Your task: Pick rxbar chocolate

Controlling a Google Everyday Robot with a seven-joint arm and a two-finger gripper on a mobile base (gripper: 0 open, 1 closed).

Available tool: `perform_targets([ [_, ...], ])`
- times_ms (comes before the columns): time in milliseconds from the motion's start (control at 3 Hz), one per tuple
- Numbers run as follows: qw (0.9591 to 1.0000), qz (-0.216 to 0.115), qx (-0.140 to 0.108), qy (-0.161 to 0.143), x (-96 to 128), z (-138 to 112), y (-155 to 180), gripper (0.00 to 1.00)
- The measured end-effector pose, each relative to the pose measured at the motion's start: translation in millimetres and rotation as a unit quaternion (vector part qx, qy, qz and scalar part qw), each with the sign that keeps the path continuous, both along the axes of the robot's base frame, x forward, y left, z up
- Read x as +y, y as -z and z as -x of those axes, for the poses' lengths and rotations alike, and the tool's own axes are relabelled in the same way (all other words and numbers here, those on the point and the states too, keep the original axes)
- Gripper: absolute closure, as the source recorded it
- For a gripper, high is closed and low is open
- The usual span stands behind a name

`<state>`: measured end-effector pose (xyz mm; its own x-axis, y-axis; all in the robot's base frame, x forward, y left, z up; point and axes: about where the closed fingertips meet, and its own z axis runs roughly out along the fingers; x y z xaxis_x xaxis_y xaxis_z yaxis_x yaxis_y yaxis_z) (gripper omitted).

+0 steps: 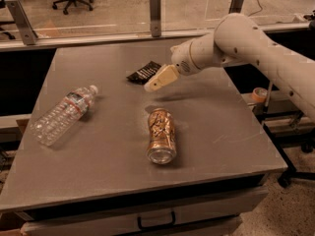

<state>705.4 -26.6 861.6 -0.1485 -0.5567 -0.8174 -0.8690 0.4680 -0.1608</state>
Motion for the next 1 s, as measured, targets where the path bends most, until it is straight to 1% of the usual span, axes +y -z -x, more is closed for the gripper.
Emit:
perform_targets([
  [333,0.9992,-0.028,0.018,0.023,13,-17,6,0.0],
  [667,0.9968,-0.049,0.04,0.048,23,-31,16,0.0],
  [1000,0.9939,-0.06,0.058,0.073,28,-41,23,0.18],
])
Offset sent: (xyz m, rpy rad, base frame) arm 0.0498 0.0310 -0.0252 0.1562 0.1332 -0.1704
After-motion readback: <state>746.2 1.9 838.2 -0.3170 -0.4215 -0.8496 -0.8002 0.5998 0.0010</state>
